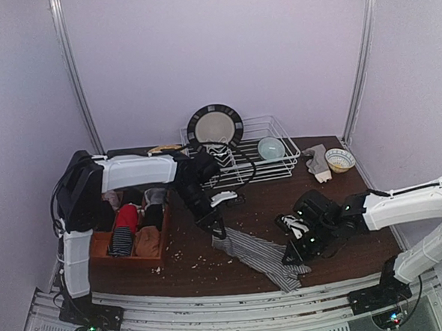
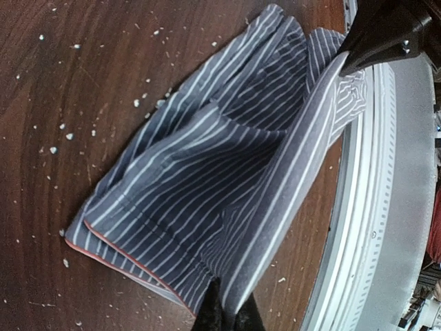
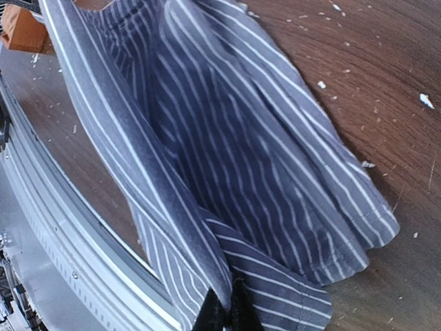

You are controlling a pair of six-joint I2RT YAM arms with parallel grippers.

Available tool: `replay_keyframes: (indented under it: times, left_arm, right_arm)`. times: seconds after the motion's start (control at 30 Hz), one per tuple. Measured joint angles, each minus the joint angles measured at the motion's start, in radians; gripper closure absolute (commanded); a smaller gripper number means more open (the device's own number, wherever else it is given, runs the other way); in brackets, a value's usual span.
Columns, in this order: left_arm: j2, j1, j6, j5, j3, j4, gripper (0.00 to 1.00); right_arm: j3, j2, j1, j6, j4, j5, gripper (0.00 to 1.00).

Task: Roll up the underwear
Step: Fold the underwear at the center of the board.

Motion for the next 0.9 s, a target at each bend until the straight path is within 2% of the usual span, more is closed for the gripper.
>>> replay_keyframes:
  times: [0.13, 0.27, 0.37, 0.4, 0.47, 0.53, 0.57, 0.73, 0.9]
  left_arm:
    - [0.054, 0.015, 0.0, -0.005, 0.044, -0.002, 0.98]
    - [0.102, 0.03, 0.0, -0.013, 0.091, -0.004, 0.88]
    - [0.131, 0.034, -0.003, -0.038, 0.134, -0.006, 0.77]
    - [0.134, 0.035, -0.001, -0.044, 0.138, -0.004, 0.7]
    - [0.142, 0.036, 0.002, -0.063, 0.151, -0.004, 0.41]
    - [0.142, 0.039, -0.001, -0.084, 0.155, -0.001, 0.06]
    - [0.142, 0.04, -0.005, -0.091, 0.155, 0.002, 0.03]
    - [0.111, 0.041, -0.024, -0.154, 0.125, 0.032, 0.02]
    - [-0.071, 0.041, -0.095, -0.259, -0.005, 0.144, 0.02]
  right_arm:
    - [0.001, 0.034, -0.021, -0.001, 0.007, 0.001, 0.95]
    - [0.003, 0.059, -0.027, -0.001, 0.009, 0.01, 0.93]
    - [0.012, 0.073, -0.029, -0.001, 0.008, 0.023, 0.83]
    - [0.013, 0.074, -0.029, -0.001, 0.008, 0.024, 0.78]
    - [0.013, 0.076, -0.029, 0.006, 0.003, 0.032, 0.67]
    - [0.013, 0.072, -0.029, 0.001, -0.003, 0.044, 0.6]
    - [0.013, 0.067, -0.03, 0.005, -0.01, 0.048, 0.57]
    - [0.029, -0.016, -0.024, 0.001, -0.09, 0.089, 0.49]
    - [0.111, -0.087, 0.04, 0.0, -0.169, 0.185, 0.52]
